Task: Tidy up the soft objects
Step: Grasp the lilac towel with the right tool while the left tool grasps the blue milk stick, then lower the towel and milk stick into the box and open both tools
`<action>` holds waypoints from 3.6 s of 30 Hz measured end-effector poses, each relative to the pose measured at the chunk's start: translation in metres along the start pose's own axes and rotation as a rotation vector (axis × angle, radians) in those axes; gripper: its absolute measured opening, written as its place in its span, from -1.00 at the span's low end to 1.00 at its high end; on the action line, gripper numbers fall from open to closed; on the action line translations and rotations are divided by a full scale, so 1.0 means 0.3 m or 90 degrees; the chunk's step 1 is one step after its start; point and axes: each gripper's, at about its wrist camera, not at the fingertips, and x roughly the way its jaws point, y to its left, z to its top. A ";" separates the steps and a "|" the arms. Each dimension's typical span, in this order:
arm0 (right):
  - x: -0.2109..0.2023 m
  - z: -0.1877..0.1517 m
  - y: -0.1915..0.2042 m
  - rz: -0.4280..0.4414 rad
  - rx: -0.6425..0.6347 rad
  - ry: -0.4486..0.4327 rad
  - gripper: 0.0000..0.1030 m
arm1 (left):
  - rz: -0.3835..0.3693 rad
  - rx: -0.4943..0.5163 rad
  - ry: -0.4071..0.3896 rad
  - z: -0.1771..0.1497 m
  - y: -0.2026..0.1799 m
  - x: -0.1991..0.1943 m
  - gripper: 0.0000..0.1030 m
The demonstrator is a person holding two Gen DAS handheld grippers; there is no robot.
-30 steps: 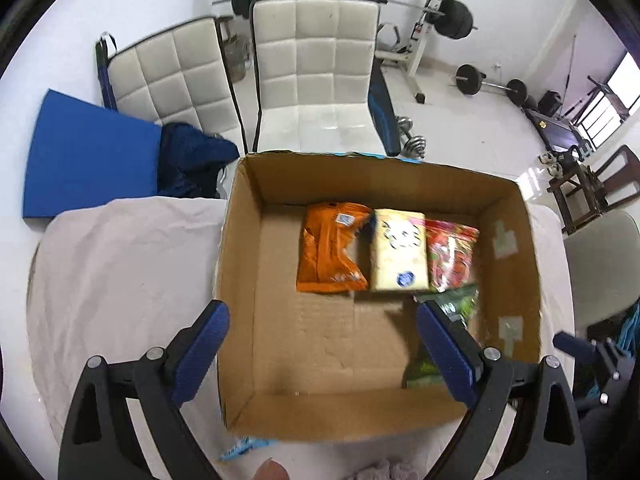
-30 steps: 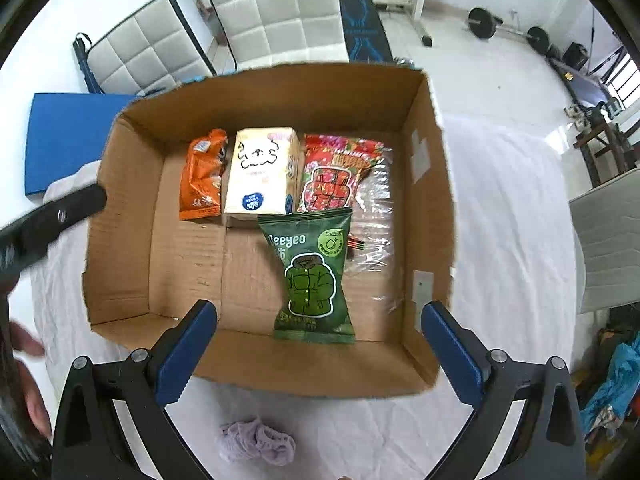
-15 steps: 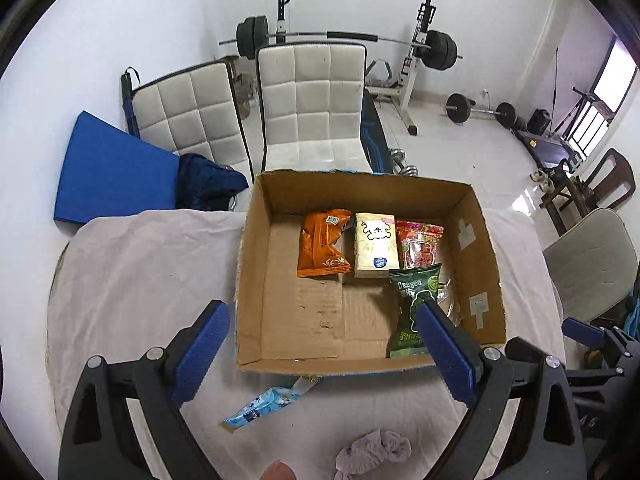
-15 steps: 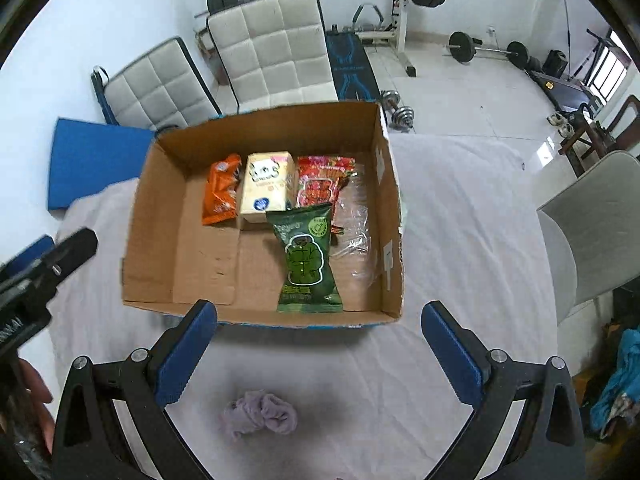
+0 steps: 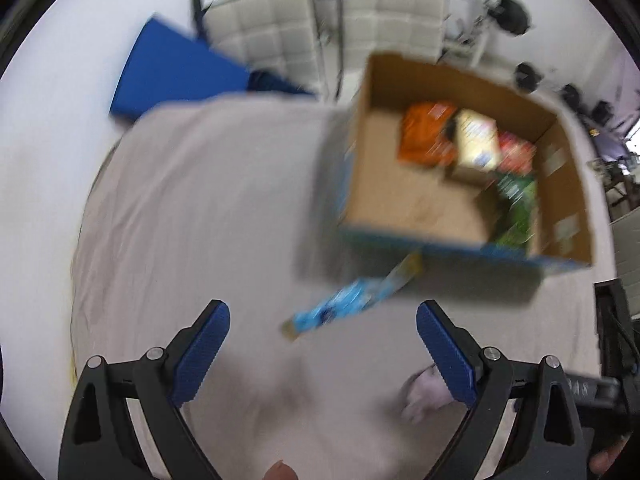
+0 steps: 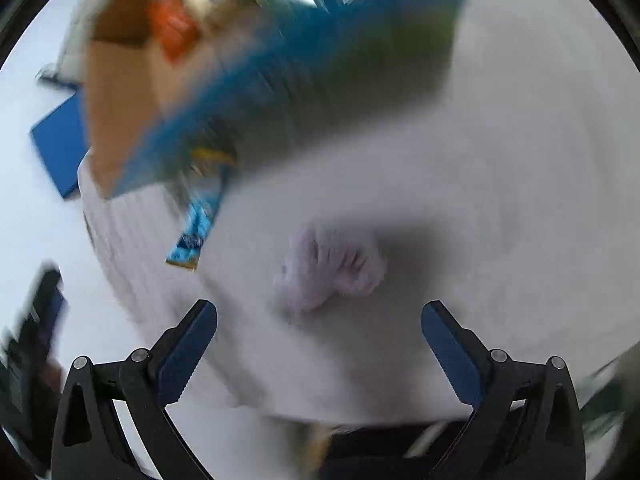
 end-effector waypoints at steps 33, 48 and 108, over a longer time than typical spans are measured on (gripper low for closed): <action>0.270 0.021 -0.049 -0.280 -0.204 0.043 -0.02 | -0.047 0.260 0.185 0.015 -0.187 0.559 0.30; 0.186 0.061 -0.071 -0.272 -0.256 0.058 -0.03 | -0.152 0.053 0.319 -0.230 -0.187 0.493 -0.39; 0.027 -0.055 -0.044 -0.211 -0.270 -0.103 -0.17 | -0.049 0.110 0.199 -0.148 -0.603 0.426 -0.66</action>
